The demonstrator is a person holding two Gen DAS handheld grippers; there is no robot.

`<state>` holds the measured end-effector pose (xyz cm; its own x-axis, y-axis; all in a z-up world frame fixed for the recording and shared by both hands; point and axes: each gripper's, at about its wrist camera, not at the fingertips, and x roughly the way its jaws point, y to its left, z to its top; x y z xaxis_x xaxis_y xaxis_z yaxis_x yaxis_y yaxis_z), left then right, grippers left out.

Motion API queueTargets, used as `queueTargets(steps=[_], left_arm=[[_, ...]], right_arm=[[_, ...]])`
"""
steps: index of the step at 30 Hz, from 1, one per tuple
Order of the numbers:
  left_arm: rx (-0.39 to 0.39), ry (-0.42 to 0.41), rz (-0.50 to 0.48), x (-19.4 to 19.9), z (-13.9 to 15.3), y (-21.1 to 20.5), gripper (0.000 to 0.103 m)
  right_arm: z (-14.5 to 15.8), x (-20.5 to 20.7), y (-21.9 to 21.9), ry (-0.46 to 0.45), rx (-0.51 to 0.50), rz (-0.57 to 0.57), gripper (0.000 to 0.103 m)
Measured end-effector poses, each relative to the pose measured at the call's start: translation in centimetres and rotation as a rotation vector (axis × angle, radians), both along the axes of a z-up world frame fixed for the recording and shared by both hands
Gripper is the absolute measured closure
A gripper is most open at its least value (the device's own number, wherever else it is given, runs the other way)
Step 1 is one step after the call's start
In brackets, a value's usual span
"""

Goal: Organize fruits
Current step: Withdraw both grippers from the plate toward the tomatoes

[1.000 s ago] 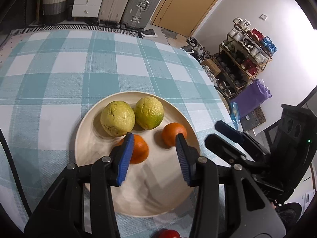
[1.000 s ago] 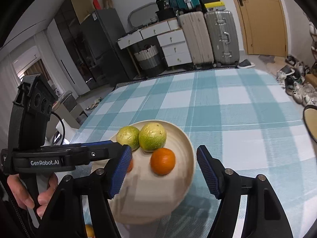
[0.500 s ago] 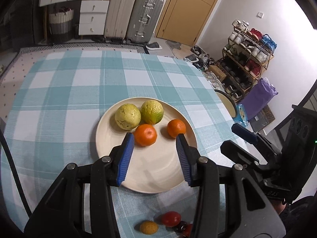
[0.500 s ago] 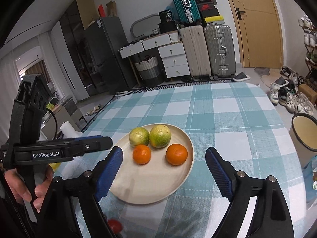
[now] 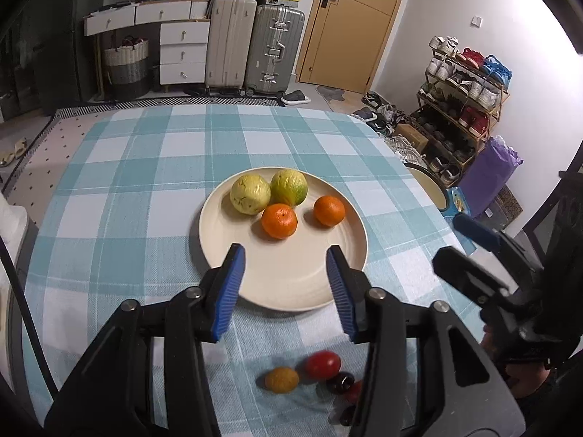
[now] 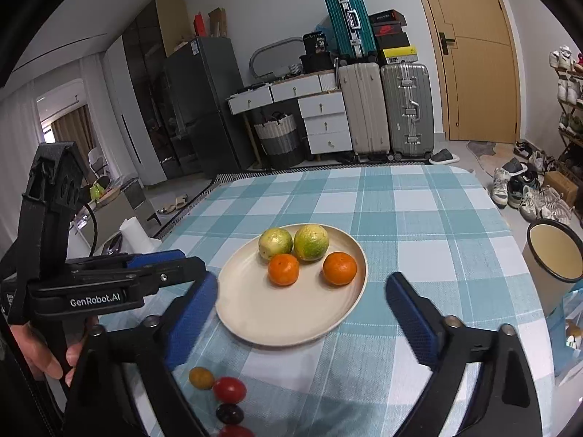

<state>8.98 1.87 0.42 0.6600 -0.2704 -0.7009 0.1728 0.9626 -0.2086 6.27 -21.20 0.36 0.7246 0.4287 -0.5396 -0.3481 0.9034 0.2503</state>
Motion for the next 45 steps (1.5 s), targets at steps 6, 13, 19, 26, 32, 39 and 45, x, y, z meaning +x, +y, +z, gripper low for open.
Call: queueTargets(steps=[6,13,19,26,32,39,45], left_arm=[[0.020,-0.049,0.031,-2.9,-0.1,0.2,0.028],[0.061,-0.054,0.061,-5.4,-1.5,0.4,0.016],[0.091,-0.049,0.083,-7.4,-3.1,0.7,0.003],[0.109,-0.012,0.069,-9.3,-5.1,0.9,0.001],[0.119,0.050,0.058,-10.2,-7.4,0.9,0.001],[0.092,0.084,0.053,-10.6,-8.6,1.1,0.001],[0.083,0.098,0.047,-10.5,-8.9,1.2,0.001]], right_arm=[[0.7,-2.5,0.2,-0.047,0.005,0.002,0.002],[0.0,-5.1,0.6,-0.045,-0.014,0.017,0.000],[-1.2,-7.4,0.7,-0.033,-0.034,0.044,0.000],[-3.9,-9.6,0.1,0.039,-0.043,0.039,0.000],[-6.3,-10.7,-0.3,0.126,-0.035,0.060,0.000],[-8.2,-11.0,-0.2,0.184,-0.042,0.055,0.000],[-8.9,-10.7,0.2,0.204,-0.041,0.067,0.010]])
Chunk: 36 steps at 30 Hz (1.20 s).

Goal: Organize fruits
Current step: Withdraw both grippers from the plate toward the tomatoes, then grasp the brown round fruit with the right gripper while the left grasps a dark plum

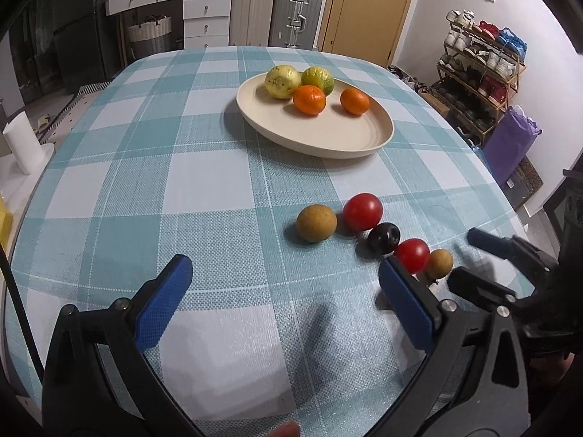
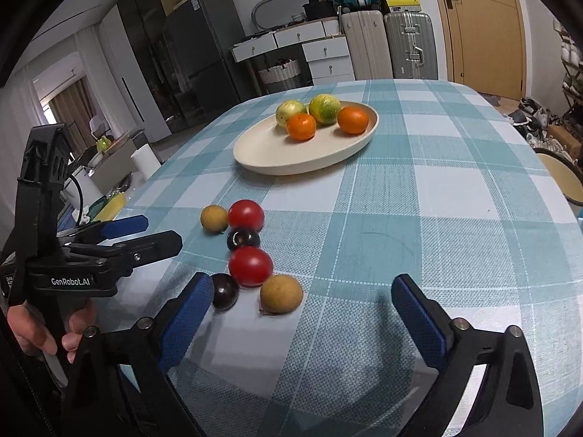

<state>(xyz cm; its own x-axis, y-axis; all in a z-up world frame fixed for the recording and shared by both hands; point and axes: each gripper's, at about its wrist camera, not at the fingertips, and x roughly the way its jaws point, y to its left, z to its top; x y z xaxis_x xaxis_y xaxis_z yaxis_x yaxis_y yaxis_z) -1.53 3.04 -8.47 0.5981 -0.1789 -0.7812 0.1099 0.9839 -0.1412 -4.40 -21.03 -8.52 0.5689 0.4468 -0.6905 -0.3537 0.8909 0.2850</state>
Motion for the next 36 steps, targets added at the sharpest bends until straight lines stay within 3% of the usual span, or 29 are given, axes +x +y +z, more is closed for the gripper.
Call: queueTargets(steps=[1,9,11,13,14,29,36], left_arm=[[0.001,0.001,0.000,0.0,0.0,0.0,0.001],[-0.003,0.006,-0.011,0.1,-0.2,-0.2,0.001],[-0.003,0.008,-0.010,0.1,-0.3,-0.2,0.001],[-0.002,0.012,-0.012,0.1,-0.3,-0.3,0.001],[-0.002,0.012,-0.012,0.1,-0.3,-0.3,0.001],[-0.014,0.016,-0.034,-0.1,-0.3,-0.7,0.001],[-0.075,0.015,-0.095,-0.4,-0.1,-1.4,0.001]], right_arm=[[-0.1,0.1,0.1,0.013,0.009,0.018,0.018],[-0.7,0.2,0.8,0.047,0.007,0.056,0.040],[-0.7,0.3,0.8,0.048,0.004,0.060,0.050],[-0.9,0.3,1.0,0.056,-0.003,0.062,0.070],[-0.9,0.4,1.0,0.060,-0.001,0.068,0.074],[-0.2,0.1,0.2,0.031,0.019,0.047,0.076],[-0.1,0.3,-0.3,0.032,0.018,0.022,0.076]])
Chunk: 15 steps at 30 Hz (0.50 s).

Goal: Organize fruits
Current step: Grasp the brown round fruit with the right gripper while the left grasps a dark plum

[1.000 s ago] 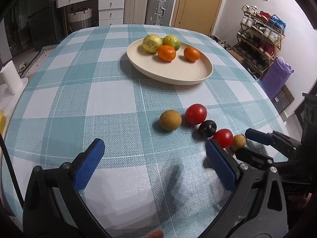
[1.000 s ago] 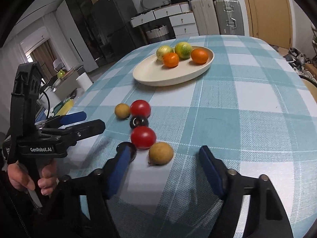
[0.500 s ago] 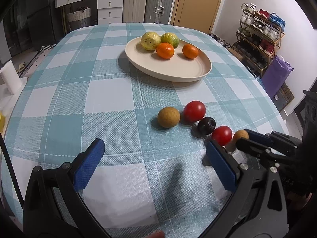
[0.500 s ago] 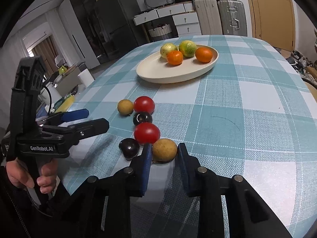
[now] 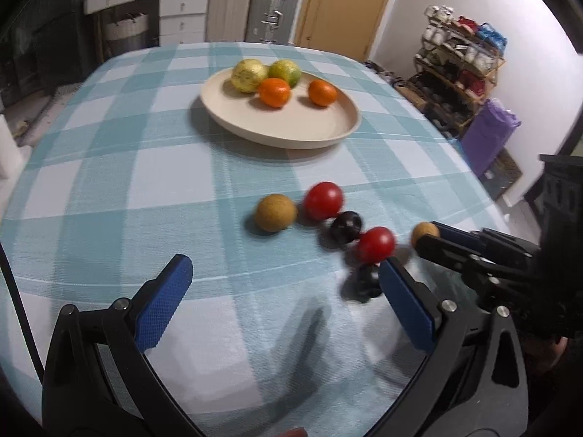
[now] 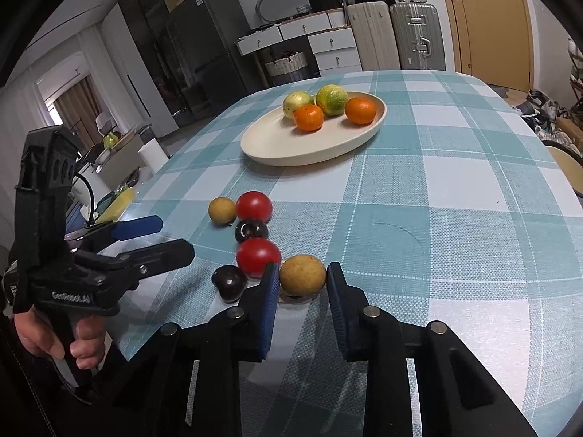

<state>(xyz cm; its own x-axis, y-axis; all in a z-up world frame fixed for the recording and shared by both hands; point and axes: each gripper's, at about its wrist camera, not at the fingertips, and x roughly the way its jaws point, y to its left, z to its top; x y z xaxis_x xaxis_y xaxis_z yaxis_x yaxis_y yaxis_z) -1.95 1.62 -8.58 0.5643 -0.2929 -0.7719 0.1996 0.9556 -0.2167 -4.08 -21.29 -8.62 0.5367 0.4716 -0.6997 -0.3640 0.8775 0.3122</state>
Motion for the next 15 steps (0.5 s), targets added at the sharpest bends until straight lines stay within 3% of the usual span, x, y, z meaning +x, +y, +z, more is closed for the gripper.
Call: queueTargets(steps=[6,13,15], left_arm=[[-0.005,0.007,-0.069,0.0,-0.2,-1.8,0.002],[0.054,0.031,-0.126,0.3,-1.0,-4.1,0.003],[0.068,0.045,-0.142,0.4,-1.4,-4.7,0.010]], right_arm=[[0.3,0.0,-0.7,-0.011,0.007,-0.012,0.076],[0.6,-0.3,-1.4,-0.025,0.011,-0.023,0.076],[0.7,-0.3,-1.6,-0.026,0.014,-0.028,0.076]])
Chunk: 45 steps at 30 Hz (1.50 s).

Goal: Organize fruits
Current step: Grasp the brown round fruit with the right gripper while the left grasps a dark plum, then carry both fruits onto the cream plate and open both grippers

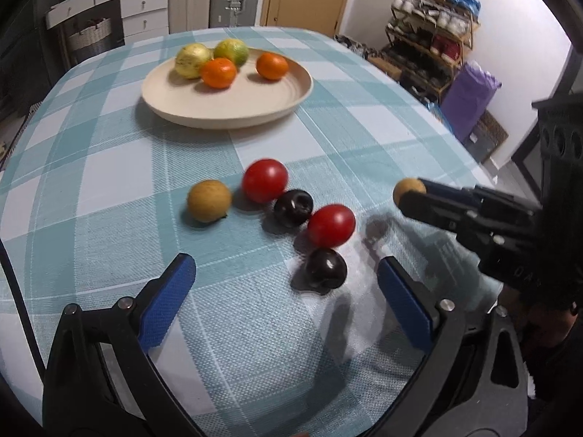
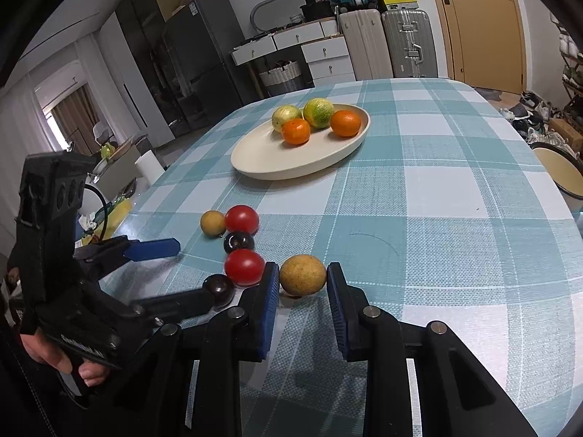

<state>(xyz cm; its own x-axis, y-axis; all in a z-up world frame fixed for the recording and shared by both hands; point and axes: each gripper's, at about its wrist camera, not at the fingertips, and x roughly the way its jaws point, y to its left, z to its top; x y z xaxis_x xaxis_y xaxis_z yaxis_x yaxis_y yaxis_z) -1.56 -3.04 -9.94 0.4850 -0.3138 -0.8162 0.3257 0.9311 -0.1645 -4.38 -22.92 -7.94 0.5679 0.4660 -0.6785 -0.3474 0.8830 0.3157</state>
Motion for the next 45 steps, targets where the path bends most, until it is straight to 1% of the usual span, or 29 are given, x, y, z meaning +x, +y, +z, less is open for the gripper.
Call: queueTargets(steps=[1,2,4,5,6,7,9,12,16,21,24,29,31,34,39,41,45], left_arm=[[-0.003,0.006,-0.016,0.0,-0.1,-0.2,0.014],[-0.008,0.008,-0.026,-0.1,-0.2,-0.4,0.021],[-0.008,0.012,-0.042,-0.2,-0.2,-0.6,0.028],[-0.009,0.011,-0.047,-0.2,-0.3,-0.7,0.038],[-0.015,0.013,-0.056,-0.2,-0.2,-0.8,0.050],[-0.018,0.015,-0.058,-0.2,-0.2,-0.8,0.055],[-0.036,0.030,-0.071,-0.1,-0.2,-0.7,0.072],[-0.084,0.054,-0.088,0.0,-0.2,-0.4,0.081],[-0.110,0.073,-0.090,0.1,-0.1,0.1,0.081],[-0.112,0.060,-0.086,0.2,0.7,0.9,0.081],[-0.139,0.044,-0.076,0.3,1.9,1.7,0.081],[-0.155,-0.013,-0.039,1.4,4.5,3.6,0.081],[-0.160,-0.026,-0.023,2.3,5.1,4.2,0.081],[-0.139,-0.042,0.011,4.2,5.8,4.9,0.081],[-0.158,-0.052,0.065,7.4,6.4,6.4,0.081],[-0.165,-0.050,0.087,8.7,6.3,6.9,0.081],[-0.189,-0.022,0.122,11.8,5.7,7.9,0.081]], right_arm=[[0.0,0.0,-0.1,0.000,0.000,-0.002,0.076],[0.0,0.0,-0.2,0.000,0.000,-0.005,0.076],[-0.1,0.1,-0.4,0.002,-0.001,-0.009,0.076],[-0.2,0.1,-0.6,0.005,-0.002,-0.011,0.076],[-0.3,0.2,-0.6,0.009,-0.002,-0.012,0.076],[-0.4,0.2,-0.7,0.012,0.001,-0.012,0.076],[-0.5,0.2,-0.8,0.012,0.003,-0.012,0.076],[-0.4,0.2,-0.8,0.007,0.002,-0.008,0.076],[-0.3,0.3,-0.8,0.005,-0.009,-0.013,0.076],[-0.1,0.3,-0.8,-0.004,-0.011,-0.016,0.076],[0.2,0.3,-0.1,-0.022,-0.070,-0.015,0.076],[1.6,0.9,0.5,-0.056,-0.052,0.008,0.076],[2.1,1.5,0.7,-0.062,-0.034,0.017,0.076],[2.7,2.4,1.4,-0.076,-0.027,0.029,0.076],[3.6,4.8,2.5,-0.090,-0.008,0.053,0.076],[3.8,5.8,2.8,-0.089,0.007,0.061,0.076],[4.0,7.8,3.7,-0.083,0.025,0.076,0.076]])
